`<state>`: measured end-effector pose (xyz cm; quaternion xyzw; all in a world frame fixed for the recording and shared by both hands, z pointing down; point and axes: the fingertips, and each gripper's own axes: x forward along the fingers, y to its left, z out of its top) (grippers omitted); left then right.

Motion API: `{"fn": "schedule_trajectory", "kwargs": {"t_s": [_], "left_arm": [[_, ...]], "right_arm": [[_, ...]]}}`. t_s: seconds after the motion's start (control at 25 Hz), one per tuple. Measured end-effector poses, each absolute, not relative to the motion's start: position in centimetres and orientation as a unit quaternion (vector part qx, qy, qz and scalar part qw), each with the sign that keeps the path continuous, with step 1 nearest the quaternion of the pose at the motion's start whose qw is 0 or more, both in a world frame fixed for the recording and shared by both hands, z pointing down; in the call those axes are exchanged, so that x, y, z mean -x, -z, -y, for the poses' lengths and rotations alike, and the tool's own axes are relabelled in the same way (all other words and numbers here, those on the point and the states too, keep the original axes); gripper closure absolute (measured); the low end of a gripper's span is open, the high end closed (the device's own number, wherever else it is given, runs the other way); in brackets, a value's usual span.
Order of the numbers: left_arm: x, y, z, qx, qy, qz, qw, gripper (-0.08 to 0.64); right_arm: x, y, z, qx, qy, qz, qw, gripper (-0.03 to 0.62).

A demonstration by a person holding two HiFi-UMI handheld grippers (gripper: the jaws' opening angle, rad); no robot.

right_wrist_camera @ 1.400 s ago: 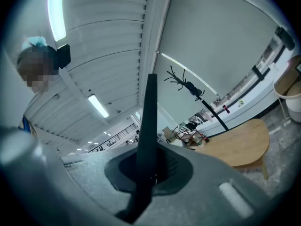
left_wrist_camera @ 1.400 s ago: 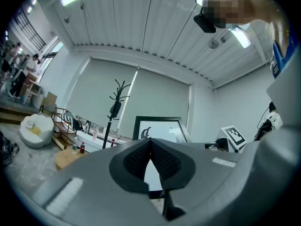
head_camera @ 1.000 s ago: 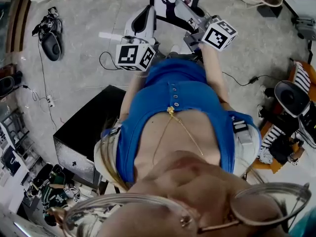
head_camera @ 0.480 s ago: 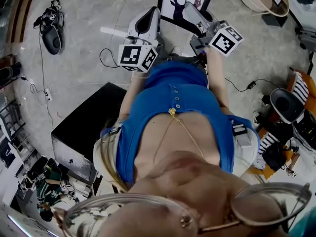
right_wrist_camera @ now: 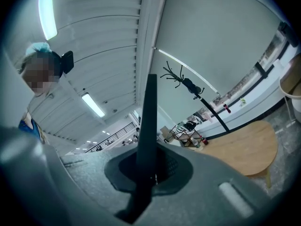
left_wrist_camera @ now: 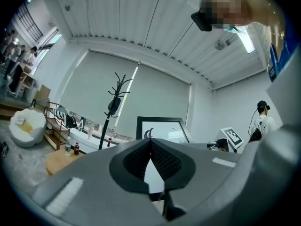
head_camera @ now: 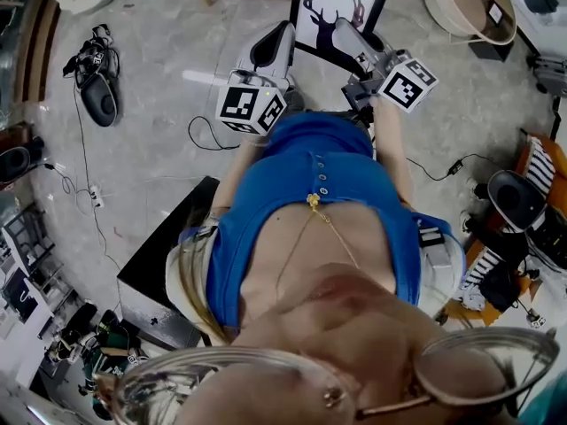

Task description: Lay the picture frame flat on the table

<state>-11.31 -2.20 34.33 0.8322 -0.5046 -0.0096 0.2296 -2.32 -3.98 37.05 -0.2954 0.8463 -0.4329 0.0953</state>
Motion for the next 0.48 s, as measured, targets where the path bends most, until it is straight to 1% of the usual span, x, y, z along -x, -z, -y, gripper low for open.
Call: {"fn": "schedule_trajectory", "kwargs": {"t_s": [0.16,0.48], "left_arm": [[8.4,-35.7,1.4,-0.842,-0.005,0.485,0.235,0.560],[8.4,-35.1,1.6,-0.854,-0.011,0.463,0.238,0.561]], "right_arm": [[-0.7,-38.5,2.7,0.313,0.431,-0.840,0.102,0.586],[-0.7,-37.7,2.6,0.329,0.419,-0.840,0.102,0.586]]}}
